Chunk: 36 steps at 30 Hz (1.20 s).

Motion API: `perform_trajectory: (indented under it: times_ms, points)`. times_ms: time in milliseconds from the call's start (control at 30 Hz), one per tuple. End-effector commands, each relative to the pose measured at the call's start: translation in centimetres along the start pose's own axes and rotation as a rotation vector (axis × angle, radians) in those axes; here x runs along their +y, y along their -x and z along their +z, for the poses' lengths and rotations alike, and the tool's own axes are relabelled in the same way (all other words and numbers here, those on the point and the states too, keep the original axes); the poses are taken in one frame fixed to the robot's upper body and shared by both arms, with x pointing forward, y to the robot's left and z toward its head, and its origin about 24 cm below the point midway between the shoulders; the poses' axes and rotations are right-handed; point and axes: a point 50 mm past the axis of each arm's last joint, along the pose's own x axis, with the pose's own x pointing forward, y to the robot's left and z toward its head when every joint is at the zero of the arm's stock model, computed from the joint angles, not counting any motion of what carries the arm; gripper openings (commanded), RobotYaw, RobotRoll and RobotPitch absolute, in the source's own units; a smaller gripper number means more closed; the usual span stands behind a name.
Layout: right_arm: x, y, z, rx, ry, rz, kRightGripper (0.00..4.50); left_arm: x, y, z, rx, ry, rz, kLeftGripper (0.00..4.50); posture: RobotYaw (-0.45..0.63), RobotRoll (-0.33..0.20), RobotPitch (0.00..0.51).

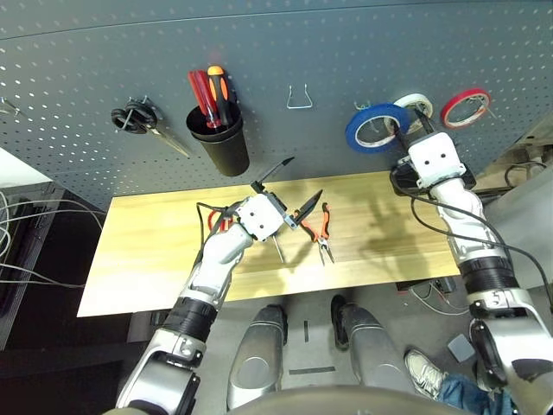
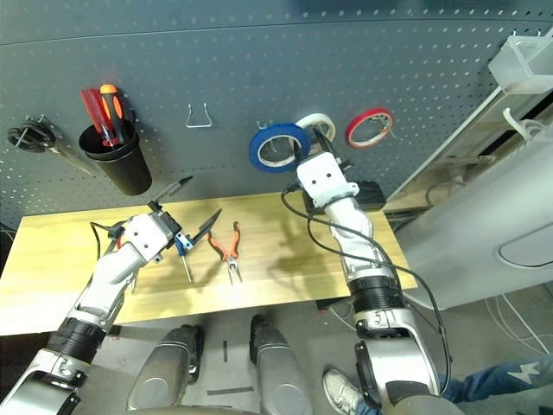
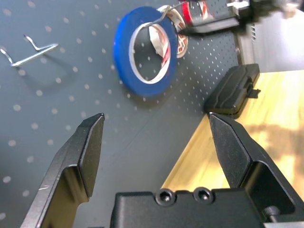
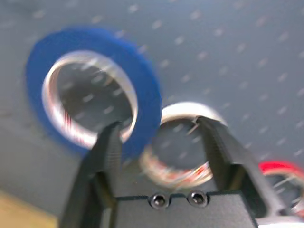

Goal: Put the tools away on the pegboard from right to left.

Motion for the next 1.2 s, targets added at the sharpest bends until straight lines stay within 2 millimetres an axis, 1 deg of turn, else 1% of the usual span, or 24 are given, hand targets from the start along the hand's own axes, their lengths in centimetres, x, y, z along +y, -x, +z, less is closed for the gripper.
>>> perform_trajectory:
  times_ms: [33, 100, 167, 233, 400, 467, 600, 733, 800, 1067, 1200]
  points:
    - [2.6, 1.3, -0.8, 0.085, -0.074, 0.158, 4.45, -0.4, 0.4, -0.6, 0.064, 0.033, -0.040, 4.50, 0.12, 0.000, 0.215]
    - [4.7, 2.0, -1.8, 0.193, -0.171, 0.265, 4.45, -0.8, 0.8, -1.8, 0.157, 0.095, -0.076, 4.50, 0.12, 0.000, 0.215]
    - [6.3, 2.2, -2.6, 0.315, -0.294, 0.335, 4.45, -1.2, 1.2, -2.9, 0.252, 0.151, -0.104, 4.50, 0.12, 0.000, 0.217]
    - [7.4, 2.3, -3.1, 0.418, -0.422, 0.370, 4.45, -1.3, 1.5, -3.3, 0.302, 0.156, -0.136, 4.50, 0.12, 0.000, 0.219]
    - [9.6, 0.9, -2.8, 0.641, -0.746, 0.397, 4.45, -1.6, 2.6, -4.8, 0.479, 0.217, -0.215, 4.50, 0.13, 0.000, 0.221]
    - [10.4, 0.3, -2.4, 0.698, -0.805, 0.409, 4.45, -1.5, 3.2, -5.3, 0.547, 0.231, -0.242, 4.50, 0.14, 0.000, 0.224]
    - [11.4, -0.4, -1.8, 0.766, -0.853, 0.438, 4.45, -1.3, 3.7, -5.5, 0.608, 0.238, -0.262, 4.50, 0.15, 0.000, 0.227]
    - [12.8, -0.8, -1.9, 0.859, -0.856, 0.453, 4.45, -1.3, 4.3, -5.5, 0.639, 0.226, -0.288, 4.50, 0.18, 0.000, 0.234]
    - [13.0, -0.9, -1.9, 0.875, -0.860, 0.447, 4.45, -1.4, 4.4, -5.4, 0.639, 0.224, -0.289, 4.50, 0.18, 0.000, 0.235]
    - [14.0, -0.7, -3.2, 0.969, -0.835, 0.382, 4.45, -2.0, 4.7, -4.7, 0.633, 0.232, -0.260, 4.50, 0.23, 0.000, 0.254]
    - [14.4, -0.9, -3.7, 0.992, -0.827, 0.360, 4.45, -2.1, 5.1, -4.6, 0.640, 0.238, -0.242, 4.50, 0.25, 0.000, 0.259]
